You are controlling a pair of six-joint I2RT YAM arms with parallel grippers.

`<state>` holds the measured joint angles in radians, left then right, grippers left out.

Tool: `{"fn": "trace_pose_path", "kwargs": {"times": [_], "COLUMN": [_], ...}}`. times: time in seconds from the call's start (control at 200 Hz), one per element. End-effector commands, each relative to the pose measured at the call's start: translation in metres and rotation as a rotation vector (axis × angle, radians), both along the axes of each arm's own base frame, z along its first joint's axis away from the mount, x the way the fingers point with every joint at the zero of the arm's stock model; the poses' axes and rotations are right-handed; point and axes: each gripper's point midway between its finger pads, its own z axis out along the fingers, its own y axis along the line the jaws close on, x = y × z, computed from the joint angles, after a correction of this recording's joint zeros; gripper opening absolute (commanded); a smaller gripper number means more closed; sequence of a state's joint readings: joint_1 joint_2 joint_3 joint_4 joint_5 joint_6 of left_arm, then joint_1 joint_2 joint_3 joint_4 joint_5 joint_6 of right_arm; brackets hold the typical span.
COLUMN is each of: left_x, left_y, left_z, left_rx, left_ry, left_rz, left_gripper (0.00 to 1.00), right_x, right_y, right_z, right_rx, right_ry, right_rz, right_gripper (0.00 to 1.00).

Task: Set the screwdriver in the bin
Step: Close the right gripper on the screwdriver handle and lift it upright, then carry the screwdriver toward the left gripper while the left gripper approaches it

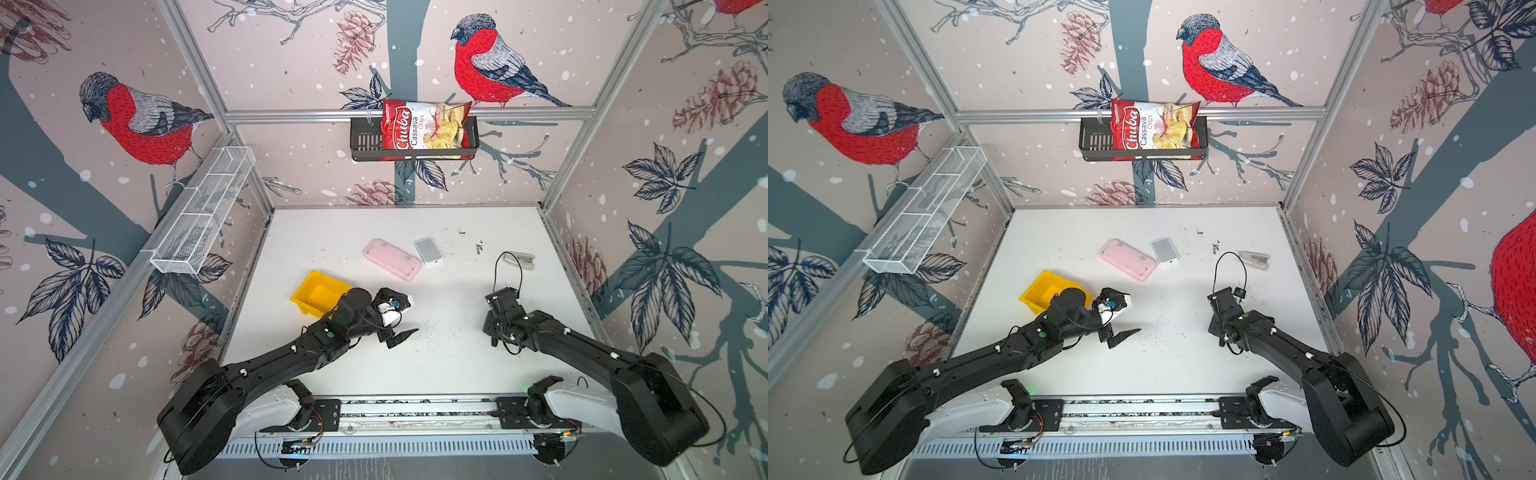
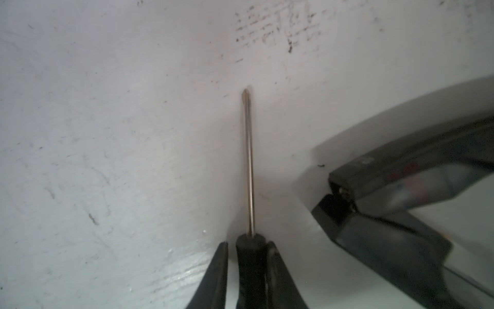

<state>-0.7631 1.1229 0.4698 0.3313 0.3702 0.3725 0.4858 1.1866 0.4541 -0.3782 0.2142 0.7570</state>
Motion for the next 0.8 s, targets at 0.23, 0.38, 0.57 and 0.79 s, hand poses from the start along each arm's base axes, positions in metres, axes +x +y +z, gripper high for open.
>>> {"fn": "trace_pose_path", "kwargs": {"times": [0.23, 0.38, 0.57, 0.79], "left_x": [0.008, 0.008, 0.026, 0.049], "left_y": [-0.009, -0.009, 0.003, 0.015], "left_z": [0.015, 0.019, 0.035, 0.058], "left_rx": [-0.043, -0.08, -0.22, -0.392], "left_ry": [-0.059, -0.035, 0.03, 0.172], "left_rz": [-0.012, 0.004, 0.185, 0.371], "left_gripper": [0.98, 0.98, 0.98, 0.98], "right_x": [-0.009, 0.001, 0.024, 0.05], "right_y": [0.001, 0.004, 0.021, 0.061], "right_z": [0.006, 0.016, 0.043, 0.093], "right_rx": [0.006, 0.005, 0.034, 0.099], "right_ry": [0.024, -0.017, -0.133, -0.349], "right_rz": [0.031, 0.054, 0.143, 0.329], "right_gripper": [0.07, 0.06, 0.03, 0.01]}}
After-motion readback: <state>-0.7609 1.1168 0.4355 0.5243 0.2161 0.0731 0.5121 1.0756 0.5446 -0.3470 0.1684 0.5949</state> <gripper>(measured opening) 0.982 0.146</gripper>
